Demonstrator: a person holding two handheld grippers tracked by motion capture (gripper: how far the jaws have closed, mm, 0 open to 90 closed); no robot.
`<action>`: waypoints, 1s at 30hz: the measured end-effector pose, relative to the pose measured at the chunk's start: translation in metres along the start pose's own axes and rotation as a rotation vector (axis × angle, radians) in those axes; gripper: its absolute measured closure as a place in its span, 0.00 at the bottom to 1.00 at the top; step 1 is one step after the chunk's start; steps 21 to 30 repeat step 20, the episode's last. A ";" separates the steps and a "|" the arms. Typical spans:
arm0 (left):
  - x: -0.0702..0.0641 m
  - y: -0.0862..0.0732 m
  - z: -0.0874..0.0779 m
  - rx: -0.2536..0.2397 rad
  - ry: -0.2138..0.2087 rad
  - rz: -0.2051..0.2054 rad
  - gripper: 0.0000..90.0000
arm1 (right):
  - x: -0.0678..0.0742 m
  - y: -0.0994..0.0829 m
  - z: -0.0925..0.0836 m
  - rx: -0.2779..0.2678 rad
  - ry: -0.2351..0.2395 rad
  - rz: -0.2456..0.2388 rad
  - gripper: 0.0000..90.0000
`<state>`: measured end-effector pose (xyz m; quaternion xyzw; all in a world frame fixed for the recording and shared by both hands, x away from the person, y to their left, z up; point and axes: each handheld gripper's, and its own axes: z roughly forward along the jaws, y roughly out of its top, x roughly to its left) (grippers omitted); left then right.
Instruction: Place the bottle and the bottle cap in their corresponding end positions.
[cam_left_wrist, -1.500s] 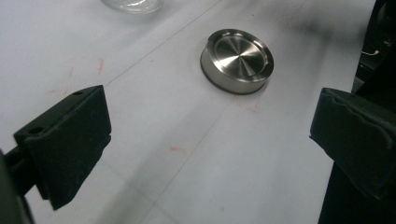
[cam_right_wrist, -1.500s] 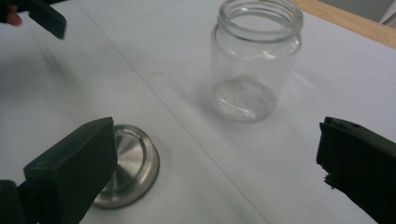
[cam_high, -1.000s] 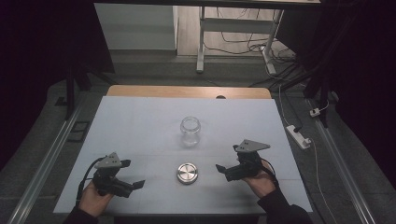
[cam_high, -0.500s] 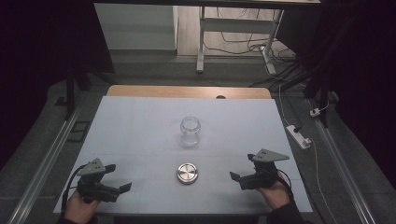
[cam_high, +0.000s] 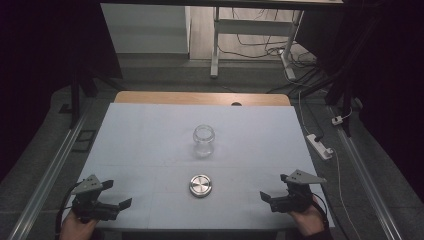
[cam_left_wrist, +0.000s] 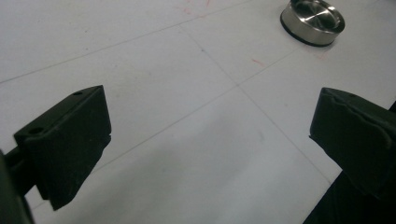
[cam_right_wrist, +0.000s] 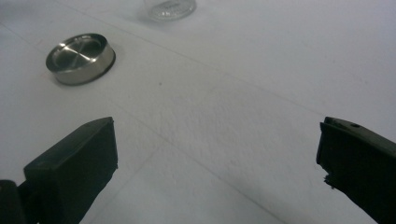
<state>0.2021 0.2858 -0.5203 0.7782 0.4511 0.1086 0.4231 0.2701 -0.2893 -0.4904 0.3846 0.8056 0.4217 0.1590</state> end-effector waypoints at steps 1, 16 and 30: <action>0.000 -0.001 -0.001 0.000 0.005 -0.002 0.00 | -0.001 -0.002 -0.002 0.003 -0.005 0.004 0.00; 0.001 -0.012 -0.009 0.041 0.079 -0.036 0.00 | -0.004 -0.023 -0.024 0.039 -0.051 0.061 0.00; 0.001 -0.011 -0.008 0.046 0.078 -0.039 0.00 | -0.005 -0.024 -0.025 0.045 -0.049 0.067 0.00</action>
